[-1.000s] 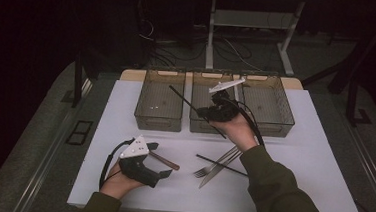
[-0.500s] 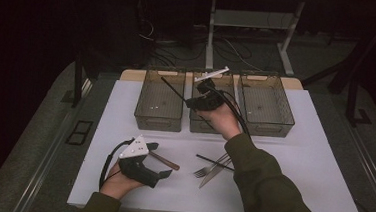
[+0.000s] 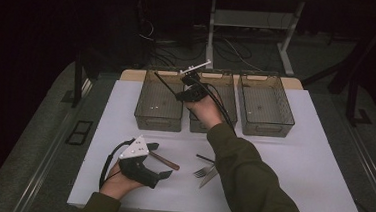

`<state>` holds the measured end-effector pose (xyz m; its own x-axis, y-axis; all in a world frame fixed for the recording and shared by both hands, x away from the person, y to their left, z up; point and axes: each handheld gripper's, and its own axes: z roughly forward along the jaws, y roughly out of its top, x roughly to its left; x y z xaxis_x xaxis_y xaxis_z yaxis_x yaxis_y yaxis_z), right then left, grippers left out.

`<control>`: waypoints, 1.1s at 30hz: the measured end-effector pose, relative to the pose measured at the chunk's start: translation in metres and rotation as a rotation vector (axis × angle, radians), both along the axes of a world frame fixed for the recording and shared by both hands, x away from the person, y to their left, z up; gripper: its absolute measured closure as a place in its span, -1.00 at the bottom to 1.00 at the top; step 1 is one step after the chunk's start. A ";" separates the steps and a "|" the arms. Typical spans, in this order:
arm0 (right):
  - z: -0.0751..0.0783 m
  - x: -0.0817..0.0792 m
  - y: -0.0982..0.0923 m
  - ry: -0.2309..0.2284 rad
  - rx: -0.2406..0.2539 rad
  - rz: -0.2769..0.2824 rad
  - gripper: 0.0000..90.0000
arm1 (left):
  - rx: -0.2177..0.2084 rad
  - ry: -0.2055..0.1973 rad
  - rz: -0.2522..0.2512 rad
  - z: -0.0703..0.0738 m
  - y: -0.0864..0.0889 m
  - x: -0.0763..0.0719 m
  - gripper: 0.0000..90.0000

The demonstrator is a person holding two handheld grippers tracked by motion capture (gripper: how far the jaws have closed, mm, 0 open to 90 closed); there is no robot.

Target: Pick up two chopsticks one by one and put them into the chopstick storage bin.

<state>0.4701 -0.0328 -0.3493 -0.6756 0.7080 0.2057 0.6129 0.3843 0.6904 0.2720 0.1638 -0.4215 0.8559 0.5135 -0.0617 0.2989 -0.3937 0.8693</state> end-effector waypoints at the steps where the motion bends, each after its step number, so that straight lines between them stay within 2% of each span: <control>1: -0.002 0.002 0.003 -0.001 -0.007 -0.001 0.88 | -0.002 0.005 0.001 0.000 0.000 0.000 -1.00; 4: -0.006 0.008 0.013 0.003 -0.039 -0.010 0.88 | -0.003 0.002 -0.003 0.000 0.000 0.000 -1.00; 14: -0.011 0.018 0.039 0.022 -0.067 -0.020 0.88 | -0.017 0.008 -0.005 0.001 -0.002 -0.001 -1.00; 28: -0.020 0.020 0.046 0.060 -0.094 -0.026 0.87 | -0.012 0.007 -0.009 0.000 -0.004 -0.001 -1.00; 33: -0.019 0.021 0.046 0.051 -0.092 -0.028 0.75 | -0.011 0.006 -0.010 0.000 -0.004 -0.001 -1.00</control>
<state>0.4910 0.0129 -0.3687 -0.6457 0.7438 0.1727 0.6577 0.4269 0.6206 0.2711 0.1596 -0.4211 0.8606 0.5041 -0.0728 0.3005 -0.3871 0.8717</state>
